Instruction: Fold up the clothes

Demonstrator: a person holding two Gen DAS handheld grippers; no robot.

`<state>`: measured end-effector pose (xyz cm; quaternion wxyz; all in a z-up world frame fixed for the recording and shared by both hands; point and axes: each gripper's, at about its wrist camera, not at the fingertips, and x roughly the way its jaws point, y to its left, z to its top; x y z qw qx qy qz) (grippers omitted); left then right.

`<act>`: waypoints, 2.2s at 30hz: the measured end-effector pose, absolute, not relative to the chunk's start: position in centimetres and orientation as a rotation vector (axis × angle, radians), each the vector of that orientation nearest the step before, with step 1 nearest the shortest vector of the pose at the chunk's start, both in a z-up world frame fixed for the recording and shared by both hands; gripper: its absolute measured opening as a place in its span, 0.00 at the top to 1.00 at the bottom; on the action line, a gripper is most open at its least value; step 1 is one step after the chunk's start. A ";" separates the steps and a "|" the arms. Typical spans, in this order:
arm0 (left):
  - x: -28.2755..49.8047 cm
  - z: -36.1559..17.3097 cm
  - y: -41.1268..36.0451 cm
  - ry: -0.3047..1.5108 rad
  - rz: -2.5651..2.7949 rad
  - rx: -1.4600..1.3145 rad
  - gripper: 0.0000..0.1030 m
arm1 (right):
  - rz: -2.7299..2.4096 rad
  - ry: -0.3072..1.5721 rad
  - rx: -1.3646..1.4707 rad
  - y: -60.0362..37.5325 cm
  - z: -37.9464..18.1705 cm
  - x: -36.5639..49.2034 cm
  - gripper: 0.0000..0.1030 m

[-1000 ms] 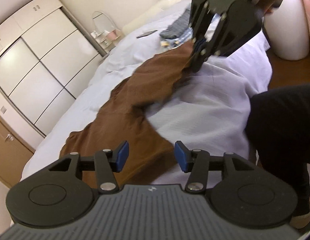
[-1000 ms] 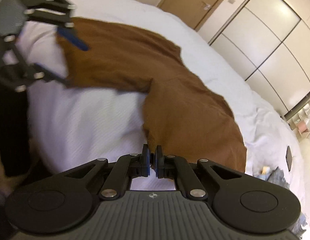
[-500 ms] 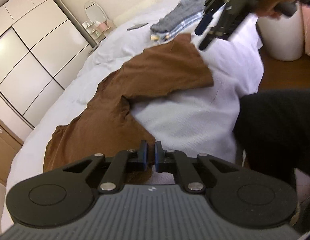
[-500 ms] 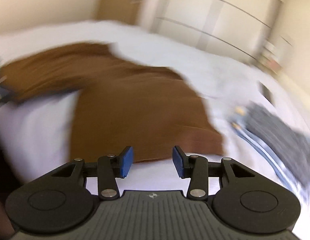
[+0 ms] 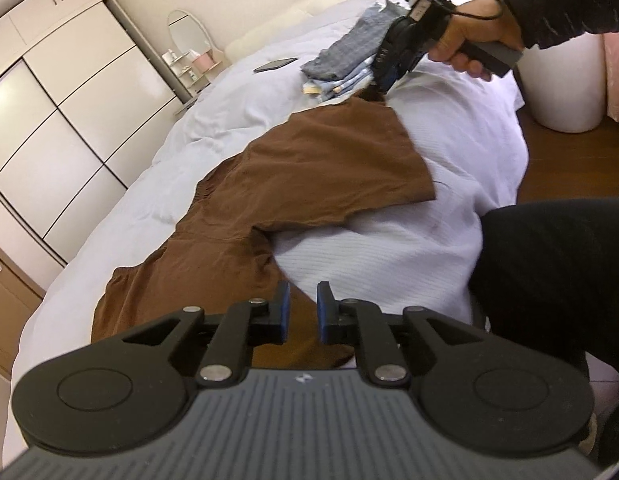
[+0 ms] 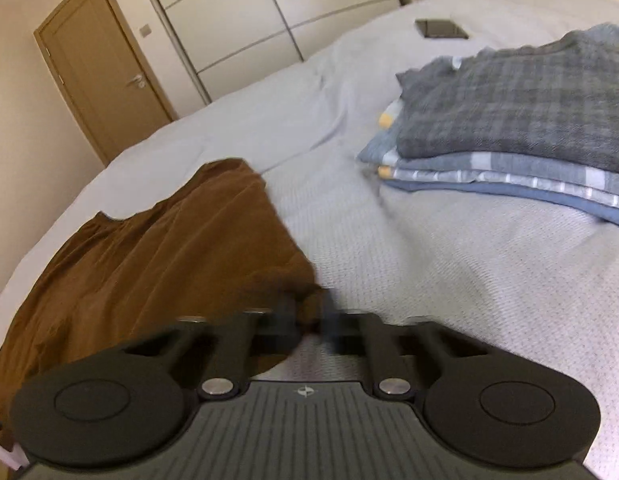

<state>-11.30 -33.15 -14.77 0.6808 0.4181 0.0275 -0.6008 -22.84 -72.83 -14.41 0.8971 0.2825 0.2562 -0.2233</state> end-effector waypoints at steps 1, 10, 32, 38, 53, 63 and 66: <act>-11.1 -14.7 -33.3 0.059 -1.341 0.939 0.89 | -0.477 0.530 0.564 -72.7 -13.9 -23.0 0.95; -7.2 -13.5 -33.7 0.113 -1.243 0.846 0.79 | -0.680 0.657 0.322 -71.1 -12.1 -23.3 0.89; 22.7 -9.8 -45.1 0.473 -1.135 0.484 0.67 | -0.135 0.653 0.046 -60.2 -10.5 -0.8 0.62; 30.7 -14.7 -51.6 0.793 -1.202 0.389 0.70 | -0.056 0.694 0.082 -60.7 -12.5 5.9 0.62; 33.6 -13.5 -46.9 0.709 -1.025 0.217 0.64 | -0.076 0.747 0.125 -61.6 -12.5 5.1 0.50; 18.3 -10.9 -33.9 0.617 -1.080 0.318 0.64 | -0.251 0.734 0.269 -61.3 -13.2 -10.0 0.42; 14.1 -13.0 -31.4 0.658 -1.057 0.381 0.64 | -0.304 0.751 0.273 -60.8 -13.7 -13.6 0.40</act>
